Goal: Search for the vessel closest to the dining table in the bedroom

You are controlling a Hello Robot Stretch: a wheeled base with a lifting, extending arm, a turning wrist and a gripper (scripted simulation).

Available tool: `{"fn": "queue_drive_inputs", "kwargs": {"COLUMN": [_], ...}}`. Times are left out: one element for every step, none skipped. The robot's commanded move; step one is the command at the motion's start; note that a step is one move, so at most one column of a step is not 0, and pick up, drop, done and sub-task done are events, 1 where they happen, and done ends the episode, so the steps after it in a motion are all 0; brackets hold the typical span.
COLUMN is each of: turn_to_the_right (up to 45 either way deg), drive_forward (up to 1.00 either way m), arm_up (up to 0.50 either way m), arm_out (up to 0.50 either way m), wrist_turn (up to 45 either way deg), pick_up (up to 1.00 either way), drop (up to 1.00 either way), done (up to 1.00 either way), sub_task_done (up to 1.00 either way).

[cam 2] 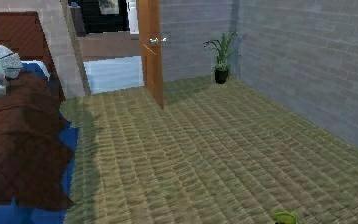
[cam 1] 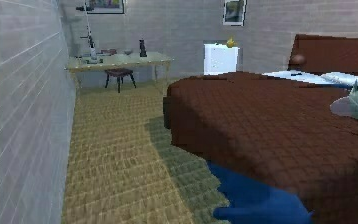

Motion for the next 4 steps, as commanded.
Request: {"fn": "queue_drive_inputs", "kwargs": {"turn_to_the_right": [-21.0,0.0,0.0,-3.0], "drive_forward": [0.00,1.00,1.00,0.00], "arm_up": [0.00,0.00,0.00,0.00], "arm_out": [0.00,0.00,0.00,0.00], "wrist_turn": [0.0,0.0,0.0,0.0], "pick_up": [0.00,0.00,0.00,0.00], "drop": [0.00,0.00,0.00,0.00], "done": [0.00,0.00,0.00,0.00], "sub_task_done": [0.00,0.00,0.00,0.00]}}
